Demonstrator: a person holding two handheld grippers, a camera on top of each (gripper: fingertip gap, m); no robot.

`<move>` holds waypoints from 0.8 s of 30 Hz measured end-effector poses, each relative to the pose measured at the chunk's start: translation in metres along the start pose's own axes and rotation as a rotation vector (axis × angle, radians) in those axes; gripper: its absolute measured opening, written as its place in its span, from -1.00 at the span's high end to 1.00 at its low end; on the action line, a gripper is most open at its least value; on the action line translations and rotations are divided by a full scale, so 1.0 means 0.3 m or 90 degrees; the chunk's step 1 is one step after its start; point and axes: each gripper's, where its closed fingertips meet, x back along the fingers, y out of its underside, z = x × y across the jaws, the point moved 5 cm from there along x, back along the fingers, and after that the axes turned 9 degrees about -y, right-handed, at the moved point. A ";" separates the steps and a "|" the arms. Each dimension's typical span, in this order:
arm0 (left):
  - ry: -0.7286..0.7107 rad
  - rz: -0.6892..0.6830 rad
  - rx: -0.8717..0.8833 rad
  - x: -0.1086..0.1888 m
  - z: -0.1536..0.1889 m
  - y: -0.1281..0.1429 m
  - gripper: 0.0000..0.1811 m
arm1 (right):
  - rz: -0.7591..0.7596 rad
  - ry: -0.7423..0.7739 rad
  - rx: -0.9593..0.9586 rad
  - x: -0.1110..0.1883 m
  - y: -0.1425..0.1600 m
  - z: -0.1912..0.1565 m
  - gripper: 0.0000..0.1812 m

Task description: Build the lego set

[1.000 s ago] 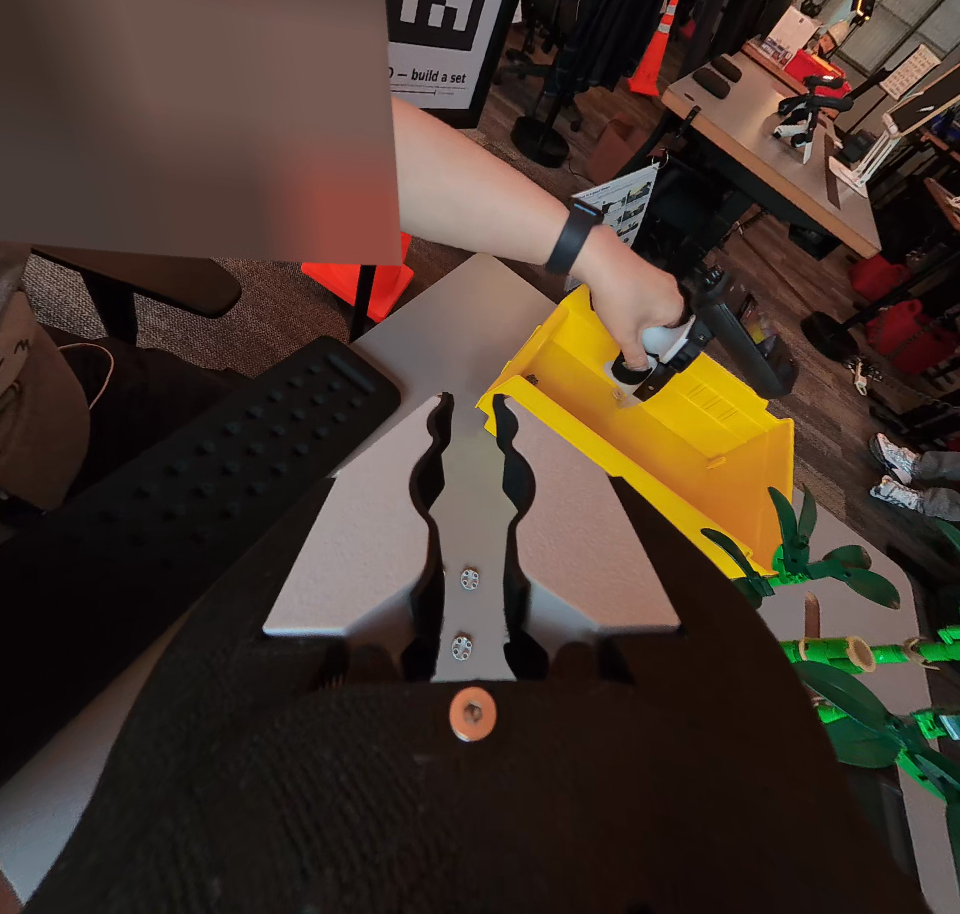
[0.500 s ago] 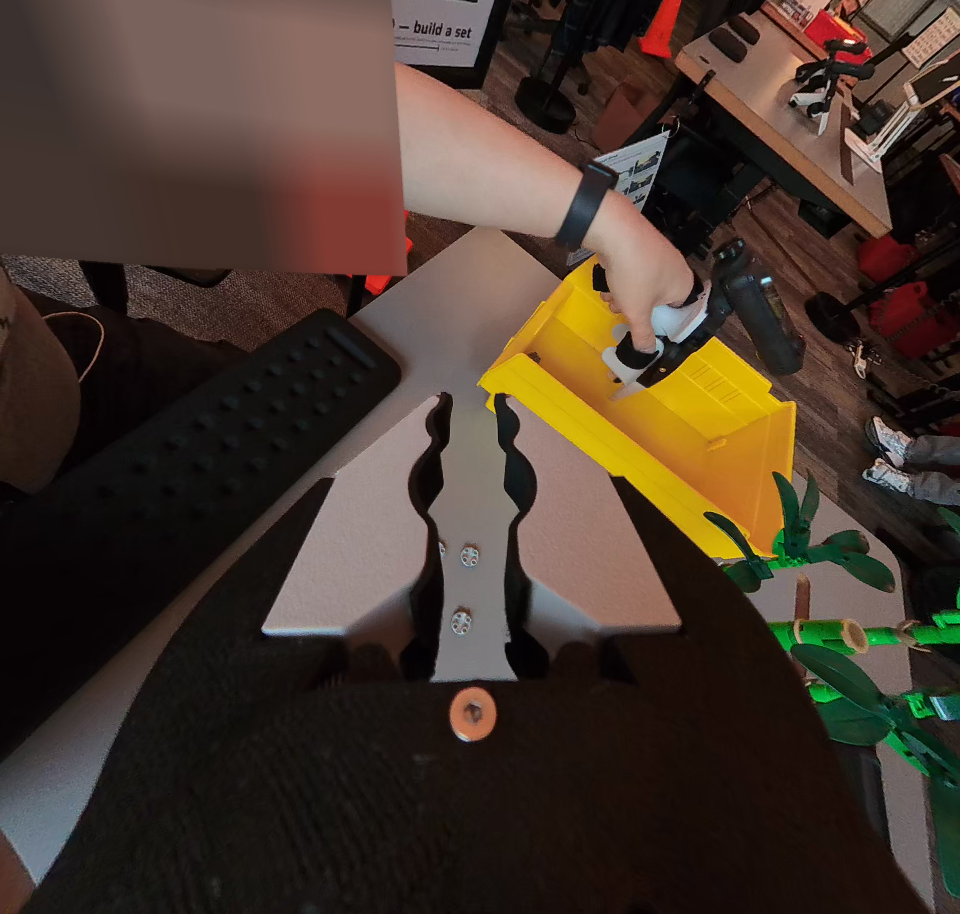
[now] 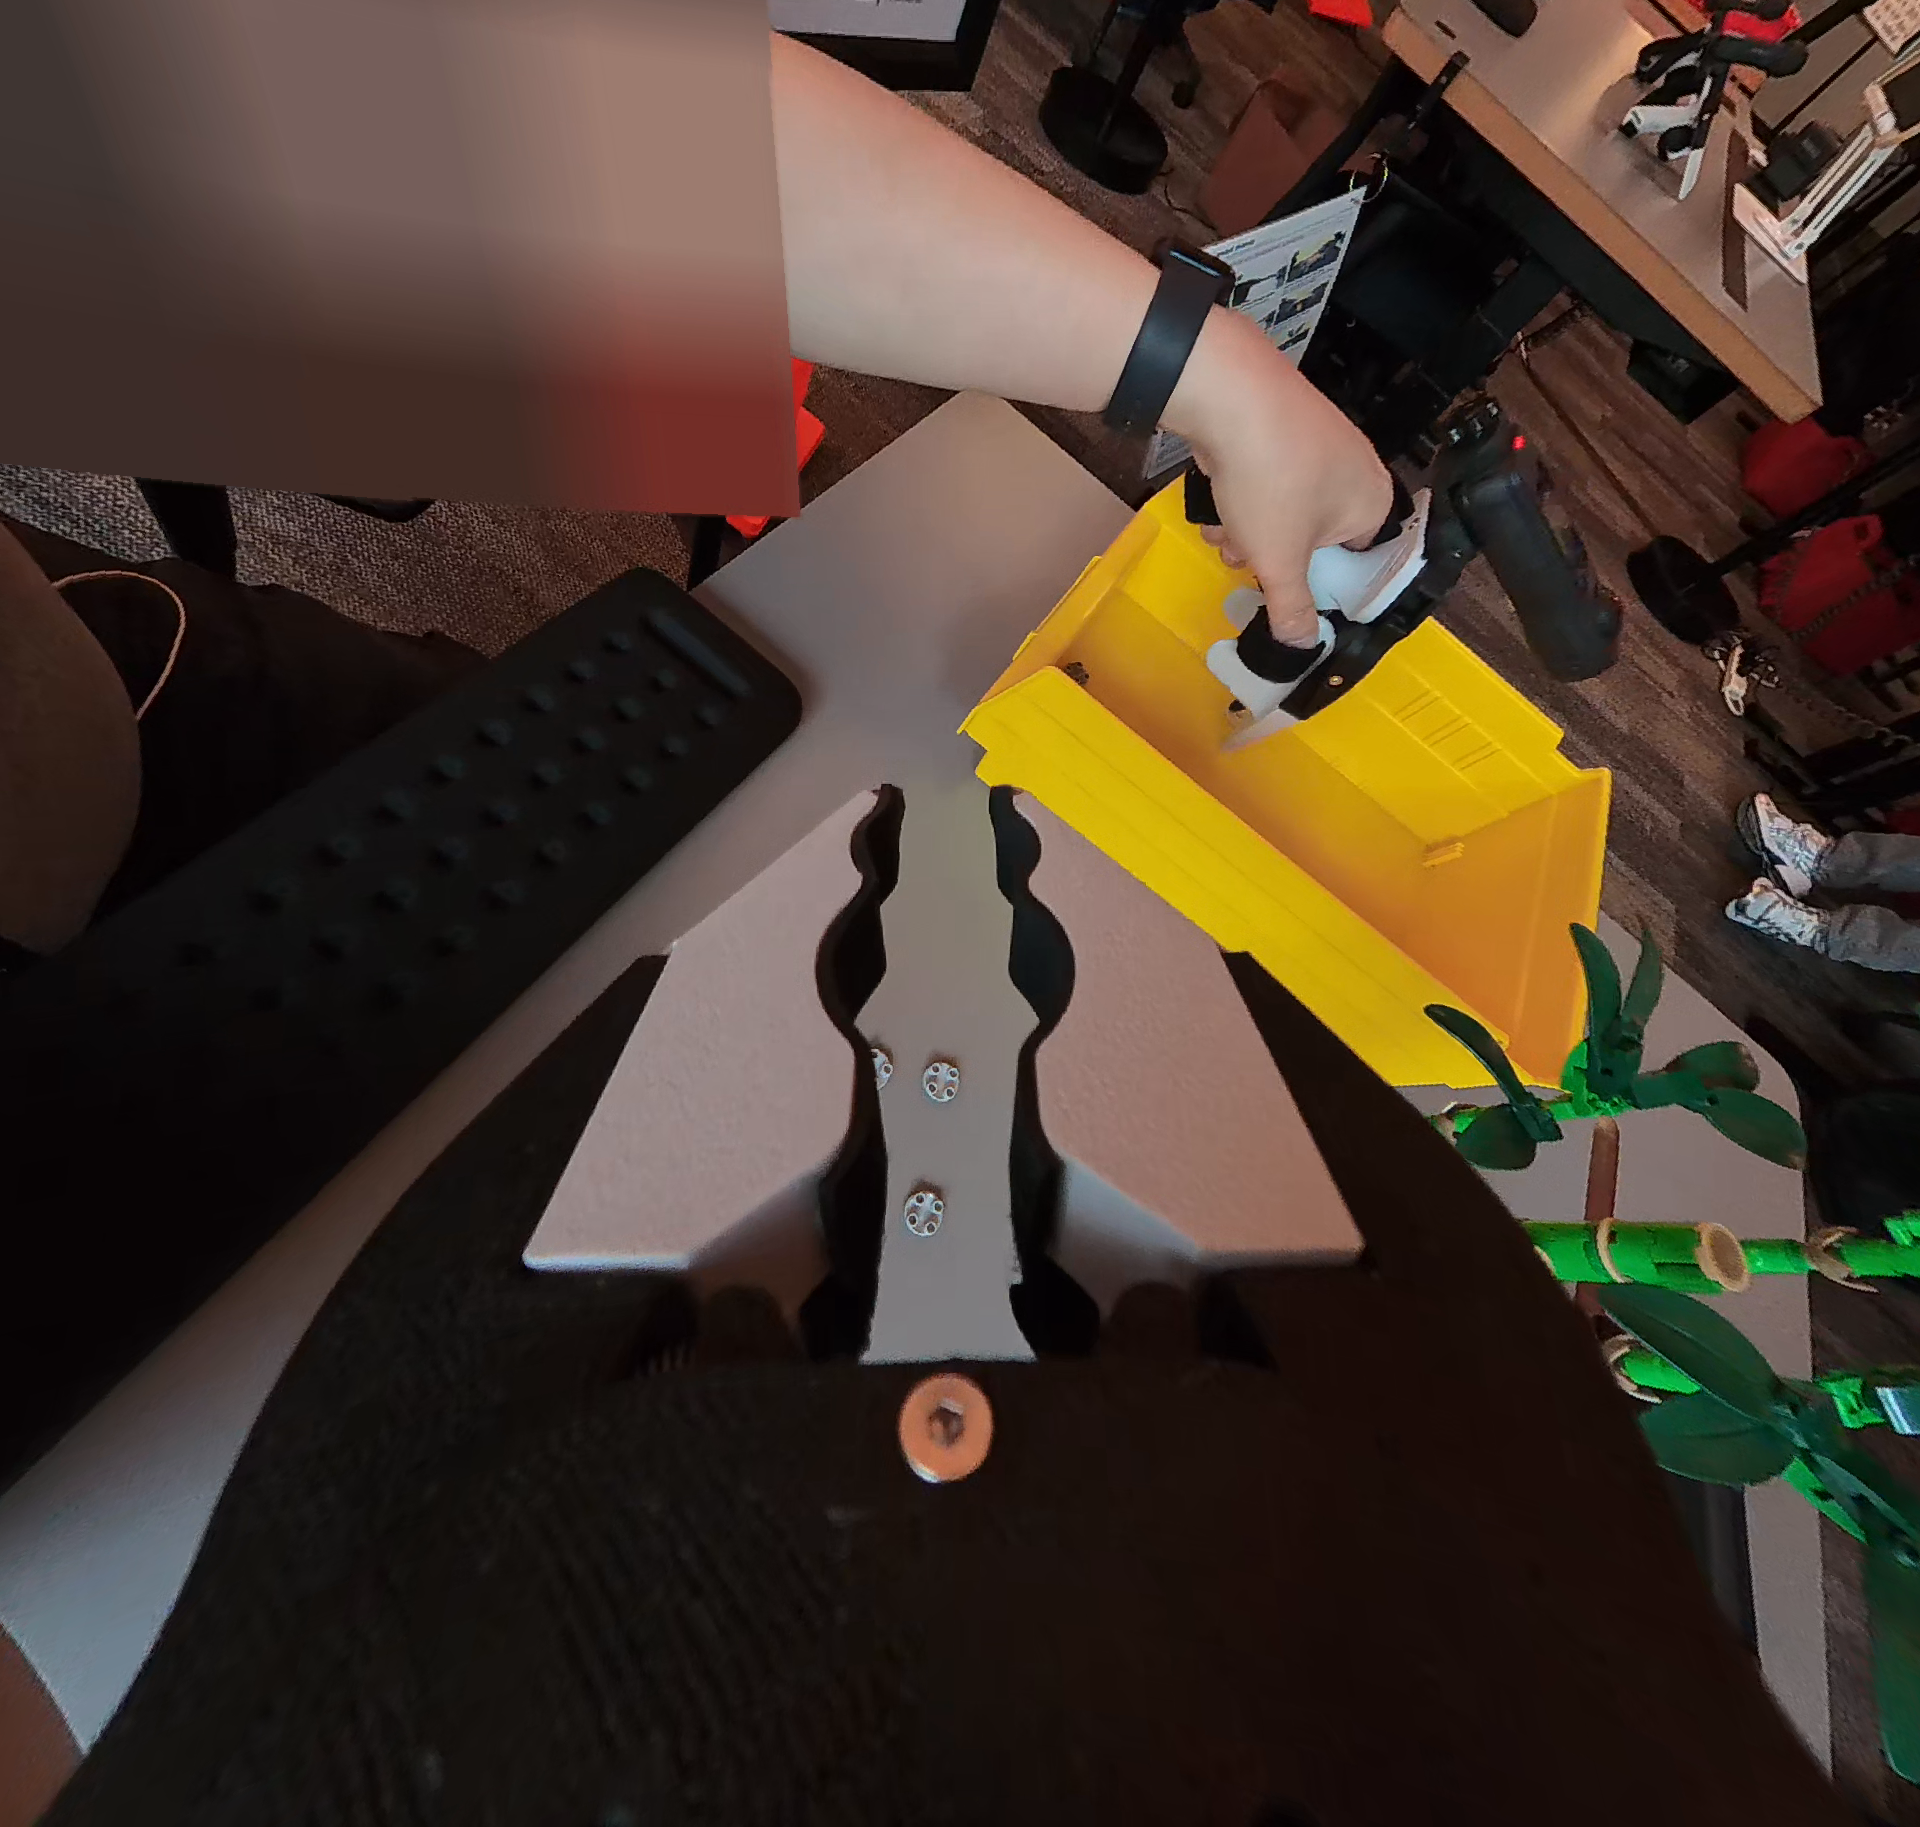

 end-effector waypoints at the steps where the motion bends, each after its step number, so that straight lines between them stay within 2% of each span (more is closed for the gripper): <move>1: 0.015 0.002 0.000 0.002 0.008 -0.001 0.71 | -0.002 -0.001 0.000 -0.001 0.001 -0.001 0.81; 3: 0.090 0.009 -0.001 0.014 0.049 -0.004 0.81 | -0.005 -0.002 0.001 -0.004 0.003 0.000 0.81; 5: 0.131 0.022 0.014 0.026 0.063 -0.015 0.76 | -0.007 -0.002 -0.002 -0.006 0.007 0.002 0.81; 9: 0.090 0.065 0.012 0.037 0.023 -0.037 0.71 | -0.017 -0.002 -0.006 -0.012 0.015 0.005 0.80; 14: 0.092 0.051 -0.055 0.025 0.061 -0.012 0.66 | -0.023 -0.004 -0.009 -0.016 0.020 0.006 0.80; 18: 0.056 0.047 -0.103 0.011 0.083 0.001 0.73 | -0.031 -0.002 -0.008 -0.019 0.024 0.006 0.80; 22: 0.017 0.047 -0.135 0.008 0.095 0.004 0.72 | -0.036 -0.001 -0.008 -0.017 0.028 0.005 0.80; 24: 0.004 0.052 -0.155 0.009 0.107 0.006 0.81 | -0.039 0.003 -0.009 -0.013 0.031 0.006 0.80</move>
